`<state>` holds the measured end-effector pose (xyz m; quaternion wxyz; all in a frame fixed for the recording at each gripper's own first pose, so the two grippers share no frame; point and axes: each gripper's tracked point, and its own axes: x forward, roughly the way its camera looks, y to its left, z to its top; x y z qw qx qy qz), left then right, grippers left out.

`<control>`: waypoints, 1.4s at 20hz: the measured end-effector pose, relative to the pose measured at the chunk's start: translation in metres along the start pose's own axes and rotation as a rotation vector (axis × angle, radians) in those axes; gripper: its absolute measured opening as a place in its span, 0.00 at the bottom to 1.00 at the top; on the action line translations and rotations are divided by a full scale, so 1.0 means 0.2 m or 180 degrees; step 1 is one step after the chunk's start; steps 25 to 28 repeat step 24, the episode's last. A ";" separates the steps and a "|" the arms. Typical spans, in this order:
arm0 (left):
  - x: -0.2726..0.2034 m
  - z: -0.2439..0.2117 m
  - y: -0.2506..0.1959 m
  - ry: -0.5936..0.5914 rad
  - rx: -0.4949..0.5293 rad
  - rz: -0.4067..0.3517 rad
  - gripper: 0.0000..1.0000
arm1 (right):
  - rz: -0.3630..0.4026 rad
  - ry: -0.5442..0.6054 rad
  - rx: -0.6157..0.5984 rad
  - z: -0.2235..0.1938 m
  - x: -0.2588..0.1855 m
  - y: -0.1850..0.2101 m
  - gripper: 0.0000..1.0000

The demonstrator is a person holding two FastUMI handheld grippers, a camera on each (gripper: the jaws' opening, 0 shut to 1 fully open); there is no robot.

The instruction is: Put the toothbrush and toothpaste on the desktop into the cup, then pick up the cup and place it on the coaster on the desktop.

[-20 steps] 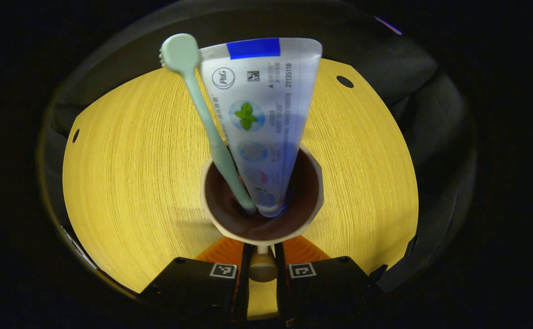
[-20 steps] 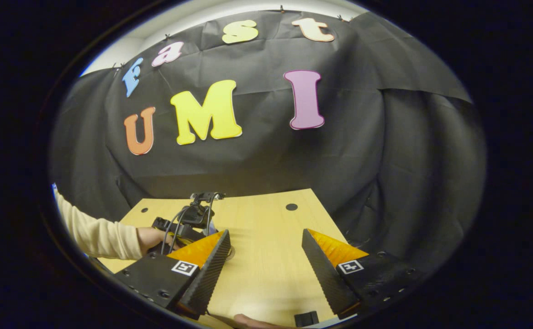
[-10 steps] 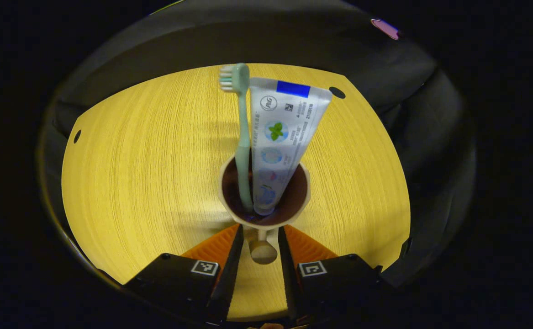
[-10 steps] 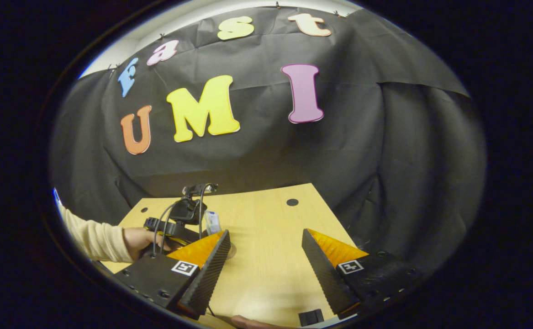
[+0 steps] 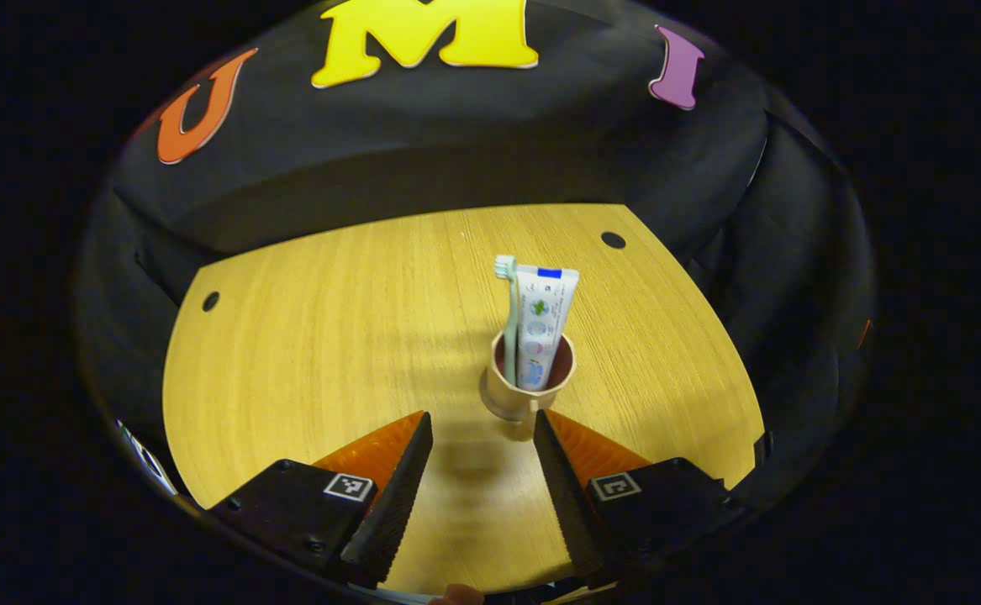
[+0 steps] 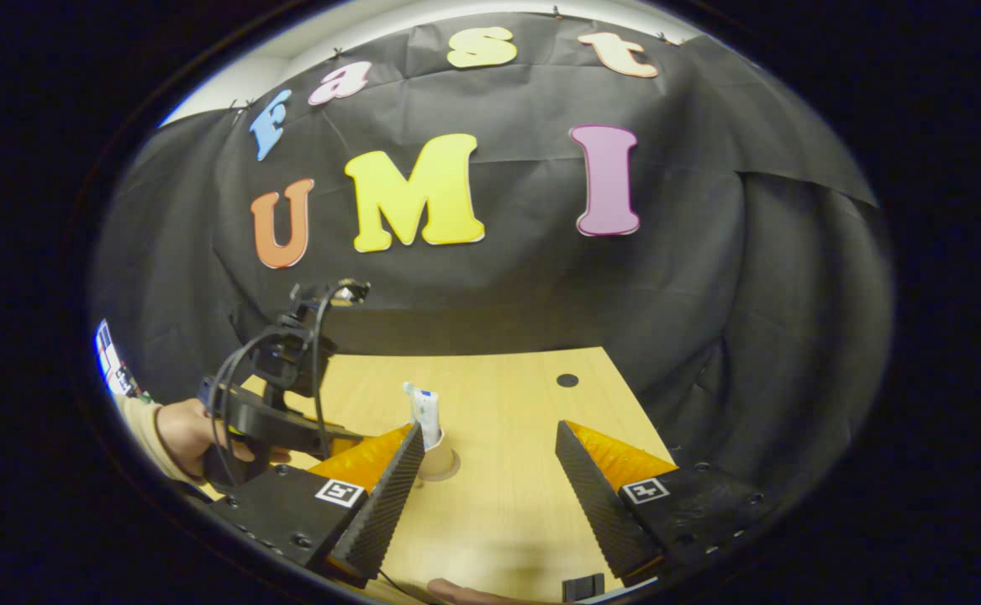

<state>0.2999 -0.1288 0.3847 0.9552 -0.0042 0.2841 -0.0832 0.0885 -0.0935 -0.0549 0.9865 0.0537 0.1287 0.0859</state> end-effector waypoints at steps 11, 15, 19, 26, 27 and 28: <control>0.08 -0.07 0.17 -0.1146 -0.0374 0.0509 0.98 | 0.0244 -0.0296 -0.0184 0.21 -0.15 0.51 0.95; 0.13 -0.12 0.17 -0.1482 -0.0349 0.0533 0.98 | 0.0219 -0.0377 -0.0264 0.22 -0.21 0.63 0.95; 0.00 -0.10 0.15 -0.1850 -0.0386 0.0379 0.98 | 0.0144 -0.0439 -0.0292 0.19 -0.30 0.70 0.95; -0.13 -0.11 0.13 -0.2091 -0.0397 0.0269 0.98 | 0.0064 -0.0528 -0.0349 0.16 -0.41 0.75 0.95; -0.13 -0.11 0.13 -0.2091 -0.0397 0.0269 0.98 | 0.0064 -0.0528 -0.0349 0.16 -0.41 0.75 0.95; -0.13 -0.11 0.13 -0.2091 -0.0397 0.0269 0.98 | 0.0064 -0.0528 -0.0349 0.16 -0.41 0.75 0.95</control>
